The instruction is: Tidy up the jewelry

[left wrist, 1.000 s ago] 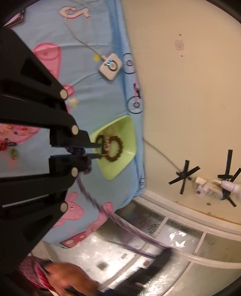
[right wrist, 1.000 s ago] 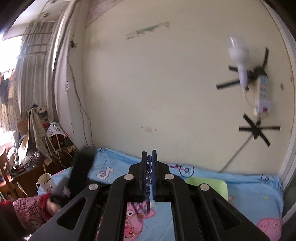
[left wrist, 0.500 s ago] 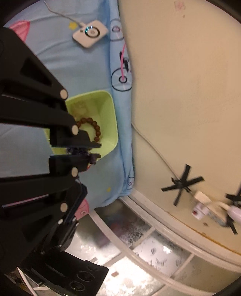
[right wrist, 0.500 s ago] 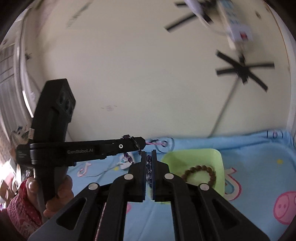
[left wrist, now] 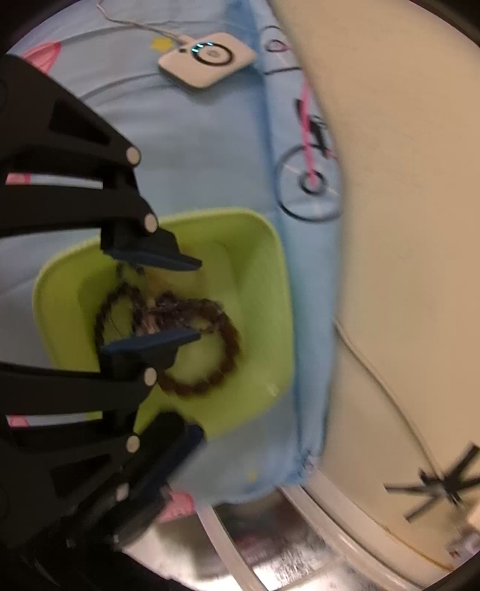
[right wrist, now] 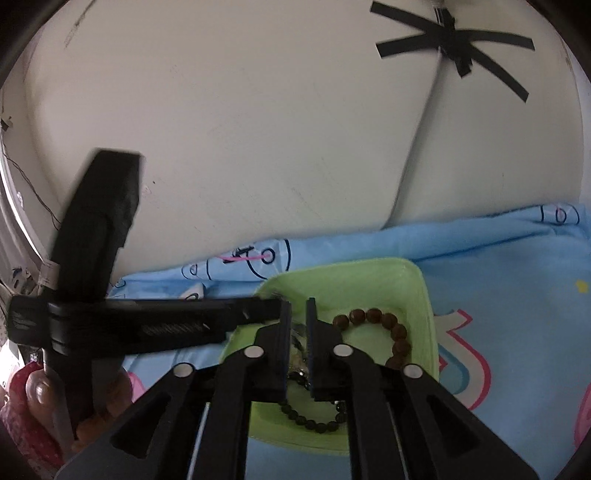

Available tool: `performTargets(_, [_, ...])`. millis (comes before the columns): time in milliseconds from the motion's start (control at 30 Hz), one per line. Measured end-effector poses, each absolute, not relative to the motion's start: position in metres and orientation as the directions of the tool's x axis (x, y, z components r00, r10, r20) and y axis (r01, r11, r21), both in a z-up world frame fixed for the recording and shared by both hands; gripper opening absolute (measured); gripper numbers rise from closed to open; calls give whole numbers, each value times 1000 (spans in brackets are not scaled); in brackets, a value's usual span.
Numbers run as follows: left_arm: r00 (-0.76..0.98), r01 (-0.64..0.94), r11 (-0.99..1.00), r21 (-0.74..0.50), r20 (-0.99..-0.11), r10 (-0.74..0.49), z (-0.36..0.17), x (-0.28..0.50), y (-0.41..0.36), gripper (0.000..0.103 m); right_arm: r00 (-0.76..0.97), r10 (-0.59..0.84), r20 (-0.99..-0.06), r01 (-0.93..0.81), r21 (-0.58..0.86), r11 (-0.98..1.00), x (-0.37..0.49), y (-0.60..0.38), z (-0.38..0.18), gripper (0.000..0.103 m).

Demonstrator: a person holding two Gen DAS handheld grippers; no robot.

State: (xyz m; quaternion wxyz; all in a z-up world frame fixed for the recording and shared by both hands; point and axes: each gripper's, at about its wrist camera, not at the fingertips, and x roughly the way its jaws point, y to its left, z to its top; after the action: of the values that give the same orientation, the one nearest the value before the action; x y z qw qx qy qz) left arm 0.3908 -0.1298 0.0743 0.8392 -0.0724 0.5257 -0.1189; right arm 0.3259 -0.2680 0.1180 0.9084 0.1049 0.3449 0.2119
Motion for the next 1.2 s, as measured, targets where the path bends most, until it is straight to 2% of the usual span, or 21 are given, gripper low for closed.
performTargets(100, [410,127,958,-259,-865,-288,75,382,-122,31,695,457,-554,-289,367,884,317,-275,120,24])
performTargets(133, [416,130,956,-264,-860,-294,80,375,-117,31,702,460,-543,-284,379,881,311,-278,122,25])
performTargets(400, [553,206,946,-248,-769,-322,126,268,-49,31,654,574,-493,-370,453,811,249,-268,129,25])
performTargets(567, [587,129,963,-238,-764,-267,105,192,16,31,501,652,-570,-496,428,755,207,-214,104,25])
performTargets(733, [573,58,967,-247,-785,-235,68,141,56,31,354,659,-664,-624,357,695,171,-150,80,10])
performTargets(833, [578,27,963,-268,-782,-233,57,122,72,31,294,653,-698,-668,339,663,158,-120,71,6])
performTargets(933, [590,10,946,-323,-762,-266,52,107,87,31,281,620,-733,-702,284,654,144,-96,66,6])
performTargets(1067, [598,8,937,-350,-749,-285,47,92,98,31,362,532,-765,-721,132,681,140,-69,62,7])
performTargets(1200, [601,16,926,-376,-737,-309,40,83,100,31,421,463,-780,-709,35,705,150,-59,52,21])
